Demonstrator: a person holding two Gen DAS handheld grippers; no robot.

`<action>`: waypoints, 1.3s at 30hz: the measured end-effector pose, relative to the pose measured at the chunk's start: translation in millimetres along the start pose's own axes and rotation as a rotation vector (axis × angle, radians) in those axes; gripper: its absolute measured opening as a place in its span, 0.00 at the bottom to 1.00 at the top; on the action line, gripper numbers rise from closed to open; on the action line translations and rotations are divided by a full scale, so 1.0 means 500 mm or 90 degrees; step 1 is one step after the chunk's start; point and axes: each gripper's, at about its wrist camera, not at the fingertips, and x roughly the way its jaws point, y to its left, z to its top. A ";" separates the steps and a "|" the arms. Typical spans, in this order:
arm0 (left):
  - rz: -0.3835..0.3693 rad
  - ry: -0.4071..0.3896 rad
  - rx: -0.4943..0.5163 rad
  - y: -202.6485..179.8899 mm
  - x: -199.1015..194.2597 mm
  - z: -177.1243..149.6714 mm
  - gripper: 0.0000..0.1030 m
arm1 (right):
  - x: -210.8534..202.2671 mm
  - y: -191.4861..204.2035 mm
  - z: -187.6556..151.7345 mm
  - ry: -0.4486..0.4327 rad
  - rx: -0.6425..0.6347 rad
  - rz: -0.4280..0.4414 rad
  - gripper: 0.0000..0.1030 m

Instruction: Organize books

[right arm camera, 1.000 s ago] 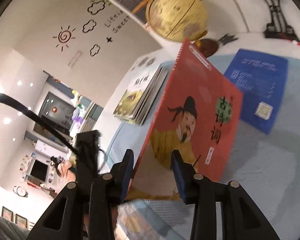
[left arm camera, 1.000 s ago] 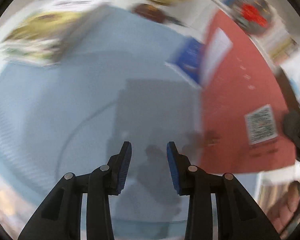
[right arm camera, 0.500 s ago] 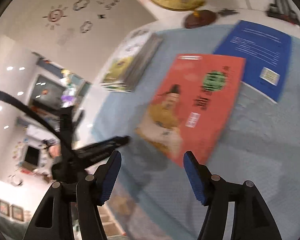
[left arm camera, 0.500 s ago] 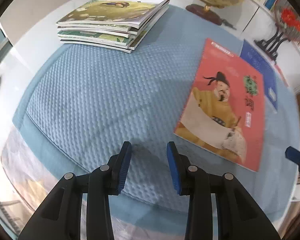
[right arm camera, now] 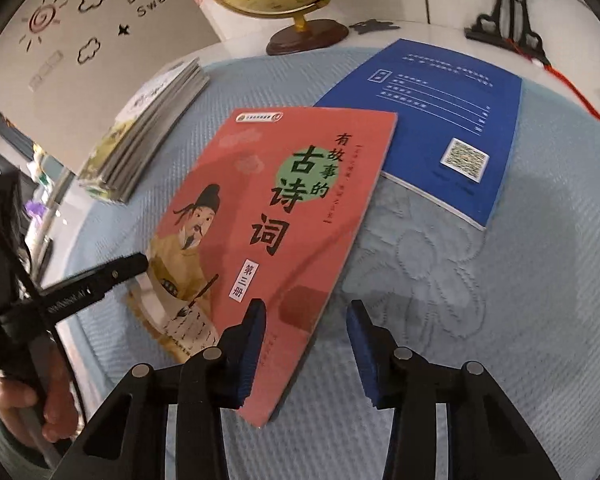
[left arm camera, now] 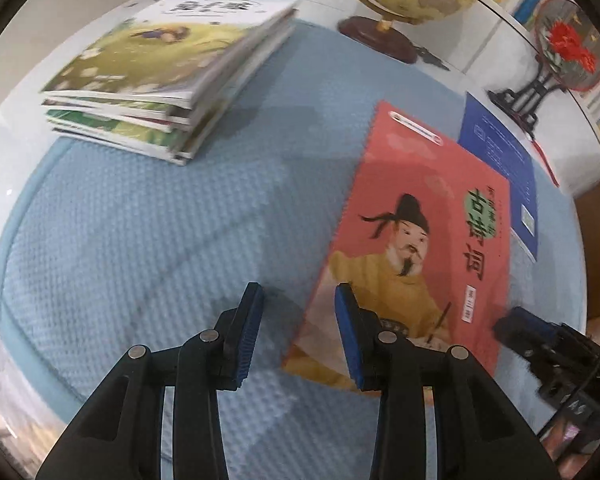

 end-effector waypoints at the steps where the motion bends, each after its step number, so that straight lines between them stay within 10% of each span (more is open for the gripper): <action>1: -0.008 0.002 0.006 -0.005 0.002 -0.001 0.33 | 0.006 0.007 -0.004 0.000 -0.005 0.000 0.39; 10: -0.106 0.018 0.009 -0.001 -0.009 -0.031 0.33 | 0.009 0.015 -0.005 -0.009 -0.047 -0.005 0.39; 21: -0.389 0.013 -0.154 0.049 -0.056 -0.043 0.32 | 0.001 -0.036 0.004 -0.008 0.008 0.057 0.39; 30: -0.271 0.041 -0.116 -0.059 0.029 -0.041 0.11 | -0.004 -0.027 0.004 0.005 -0.004 0.050 0.39; 39: -0.464 0.104 -0.253 -0.053 0.018 0.006 0.09 | -0.030 -0.175 -0.015 0.075 0.234 0.306 0.58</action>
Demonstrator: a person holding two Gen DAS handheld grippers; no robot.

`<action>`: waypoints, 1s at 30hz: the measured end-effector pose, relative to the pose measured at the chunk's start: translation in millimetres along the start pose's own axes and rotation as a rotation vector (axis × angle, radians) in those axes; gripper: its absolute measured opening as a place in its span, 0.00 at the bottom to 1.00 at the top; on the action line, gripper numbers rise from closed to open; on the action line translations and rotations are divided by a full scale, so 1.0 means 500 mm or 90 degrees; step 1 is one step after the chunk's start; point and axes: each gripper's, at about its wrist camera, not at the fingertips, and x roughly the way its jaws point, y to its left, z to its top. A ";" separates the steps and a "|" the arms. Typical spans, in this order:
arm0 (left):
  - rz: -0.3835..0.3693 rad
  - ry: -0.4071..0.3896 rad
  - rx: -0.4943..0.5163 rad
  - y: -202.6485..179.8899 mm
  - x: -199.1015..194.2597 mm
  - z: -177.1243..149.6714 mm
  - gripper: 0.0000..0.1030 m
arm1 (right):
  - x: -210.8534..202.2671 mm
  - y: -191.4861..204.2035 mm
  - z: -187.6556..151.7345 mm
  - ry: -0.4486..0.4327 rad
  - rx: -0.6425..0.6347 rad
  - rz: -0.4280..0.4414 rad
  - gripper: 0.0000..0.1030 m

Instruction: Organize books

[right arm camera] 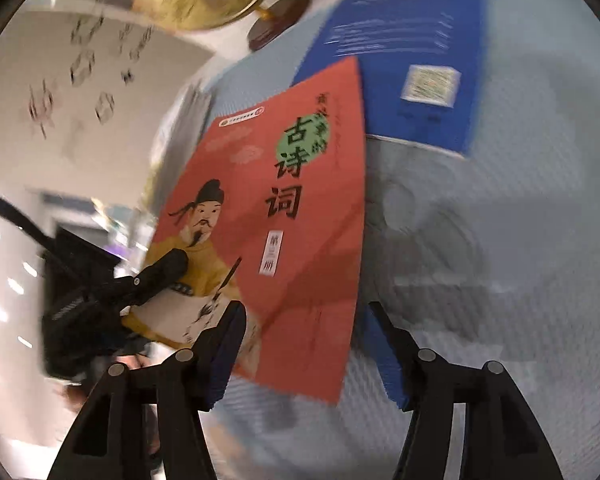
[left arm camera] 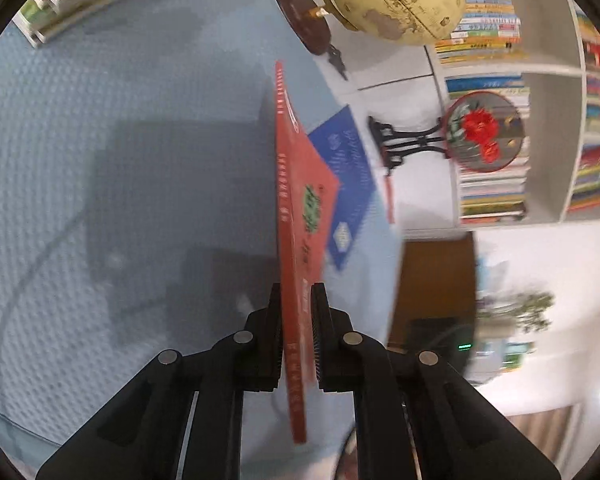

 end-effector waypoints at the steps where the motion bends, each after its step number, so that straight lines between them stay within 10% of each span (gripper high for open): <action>1: -0.014 0.007 -0.010 -0.002 0.003 0.002 0.09 | -0.005 -0.014 -0.004 0.002 0.020 0.036 0.58; 6: -0.044 0.032 -0.068 0.014 0.031 0.008 0.09 | 0.007 -0.057 -0.005 -0.016 0.096 0.165 0.59; 10: -0.034 0.033 -0.088 0.034 0.035 0.012 0.09 | 0.014 -0.066 0.000 -0.030 0.110 0.196 0.38; 23: 0.265 -0.021 0.266 -0.100 0.051 -0.040 0.09 | 0.012 0.145 -0.053 -0.103 -0.276 -0.202 0.24; 30: 0.287 -0.023 0.368 -0.141 0.012 -0.074 0.09 | 0.011 0.203 -0.128 -0.119 -0.387 -0.284 0.24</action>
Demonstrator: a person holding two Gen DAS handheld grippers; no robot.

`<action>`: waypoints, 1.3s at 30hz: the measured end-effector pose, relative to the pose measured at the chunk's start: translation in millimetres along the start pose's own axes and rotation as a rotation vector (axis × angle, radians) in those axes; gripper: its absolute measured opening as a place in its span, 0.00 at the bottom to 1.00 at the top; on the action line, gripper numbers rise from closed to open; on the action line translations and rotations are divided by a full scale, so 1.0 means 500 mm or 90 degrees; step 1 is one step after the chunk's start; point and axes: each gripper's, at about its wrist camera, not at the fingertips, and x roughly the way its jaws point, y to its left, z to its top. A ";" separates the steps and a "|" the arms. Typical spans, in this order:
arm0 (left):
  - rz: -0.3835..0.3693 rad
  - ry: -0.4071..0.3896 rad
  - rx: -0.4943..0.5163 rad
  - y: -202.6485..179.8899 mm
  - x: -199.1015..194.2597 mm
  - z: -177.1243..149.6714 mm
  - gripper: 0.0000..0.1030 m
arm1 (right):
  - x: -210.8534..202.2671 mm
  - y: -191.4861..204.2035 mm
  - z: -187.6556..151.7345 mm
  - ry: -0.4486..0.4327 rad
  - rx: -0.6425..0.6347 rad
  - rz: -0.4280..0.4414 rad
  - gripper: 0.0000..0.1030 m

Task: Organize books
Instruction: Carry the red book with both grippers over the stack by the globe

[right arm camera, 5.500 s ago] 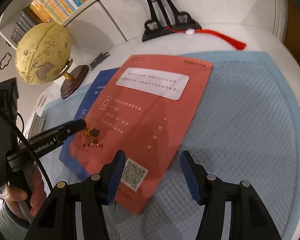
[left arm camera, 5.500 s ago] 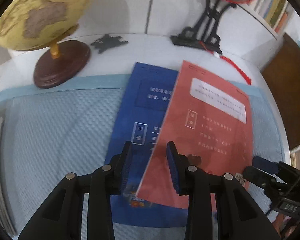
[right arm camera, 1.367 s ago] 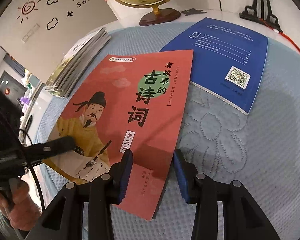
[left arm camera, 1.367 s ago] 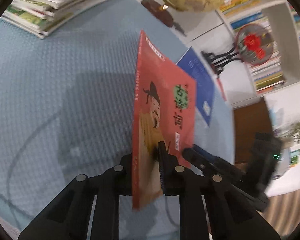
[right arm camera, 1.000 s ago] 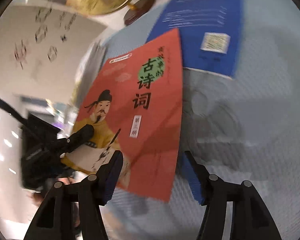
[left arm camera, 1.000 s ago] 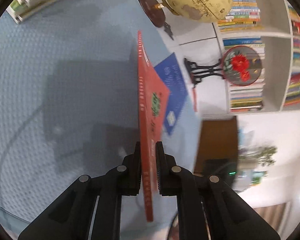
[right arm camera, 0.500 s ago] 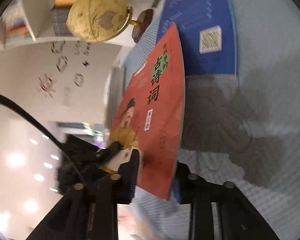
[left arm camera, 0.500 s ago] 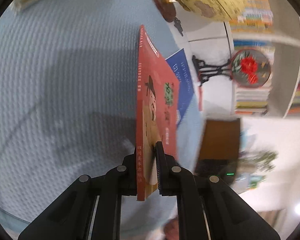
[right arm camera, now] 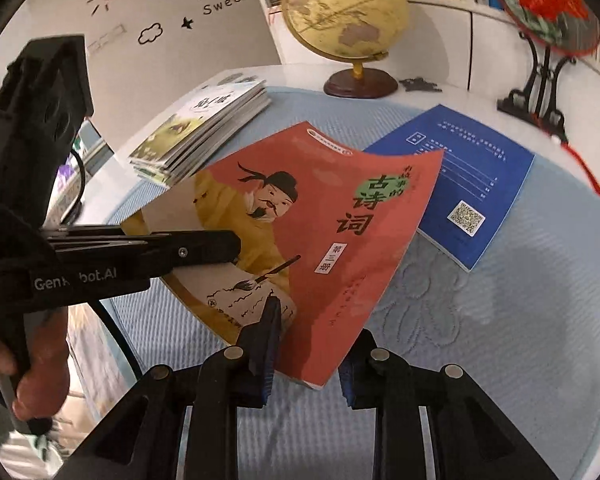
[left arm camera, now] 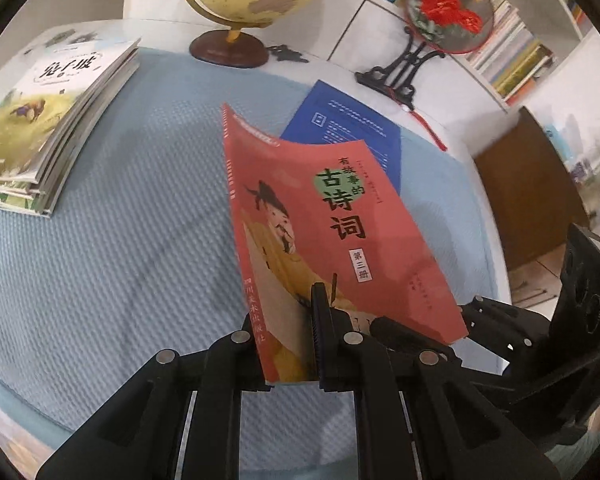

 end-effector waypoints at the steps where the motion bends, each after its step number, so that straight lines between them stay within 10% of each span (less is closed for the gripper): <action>1: -0.010 -0.003 -0.003 0.004 -0.010 0.000 0.09 | -0.005 0.006 -0.003 -0.004 -0.004 -0.001 0.24; 16: -0.018 -0.094 0.026 0.097 -0.184 0.079 0.10 | -0.052 0.175 0.127 -0.085 -0.051 -0.019 0.25; 29: 0.030 -0.121 -0.015 0.415 -0.253 0.231 0.10 | 0.166 0.401 0.369 -0.072 -0.059 -0.001 0.26; 39: -0.018 -0.063 -0.038 0.539 -0.186 0.269 0.16 | 0.280 0.418 0.411 -0.035 -0.001 -0.025 0.27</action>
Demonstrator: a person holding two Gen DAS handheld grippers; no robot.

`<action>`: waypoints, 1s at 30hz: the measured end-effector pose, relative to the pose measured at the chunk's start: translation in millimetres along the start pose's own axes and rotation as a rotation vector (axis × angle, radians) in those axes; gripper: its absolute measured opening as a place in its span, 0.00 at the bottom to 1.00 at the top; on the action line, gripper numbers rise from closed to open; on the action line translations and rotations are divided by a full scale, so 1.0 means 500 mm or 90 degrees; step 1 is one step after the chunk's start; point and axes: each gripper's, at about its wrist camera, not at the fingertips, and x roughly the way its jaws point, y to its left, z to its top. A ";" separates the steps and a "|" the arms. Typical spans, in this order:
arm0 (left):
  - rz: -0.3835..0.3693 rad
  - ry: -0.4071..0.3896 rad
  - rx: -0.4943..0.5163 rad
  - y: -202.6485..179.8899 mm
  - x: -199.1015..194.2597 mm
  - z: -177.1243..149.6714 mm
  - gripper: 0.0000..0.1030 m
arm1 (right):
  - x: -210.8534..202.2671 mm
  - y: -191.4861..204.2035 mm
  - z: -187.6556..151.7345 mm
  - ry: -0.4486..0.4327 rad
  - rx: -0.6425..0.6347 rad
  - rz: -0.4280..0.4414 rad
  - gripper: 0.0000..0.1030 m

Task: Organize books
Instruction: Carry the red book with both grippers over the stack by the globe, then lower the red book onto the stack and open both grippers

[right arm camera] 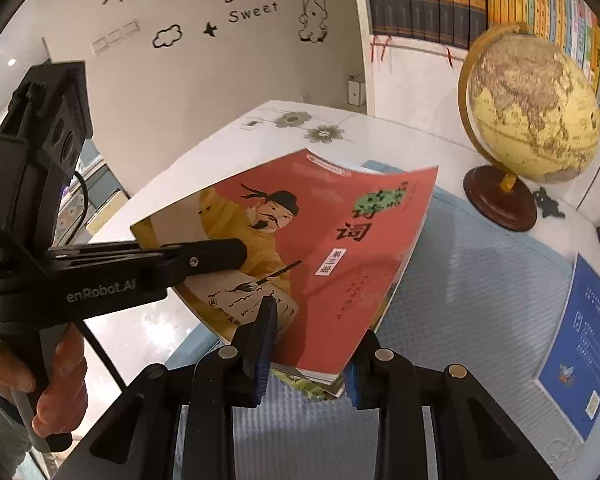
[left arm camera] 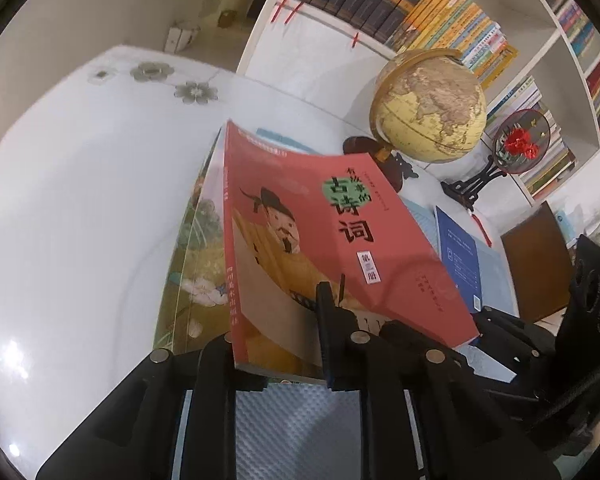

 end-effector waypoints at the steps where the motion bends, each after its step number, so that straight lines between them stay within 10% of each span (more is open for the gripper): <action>1: -0.004 0.007 -0.002 0.006 0.006 -0.001 0.19 | 0.005 -0.003 -0.003 0.004 0.010 -0.001 0.27; 16: 0.059 0.002 -0.063 0.090 0.016 0.006 0.24 | 0.072 -0.011 -0.015 0.051 0.064 -0.006 0.28; 30: 0.081 -0.018 0.011 -0.047 -0.001 -0.015 0.24 | -0.013 -0.120 -0.125 0.082 0.122 0.020 0.46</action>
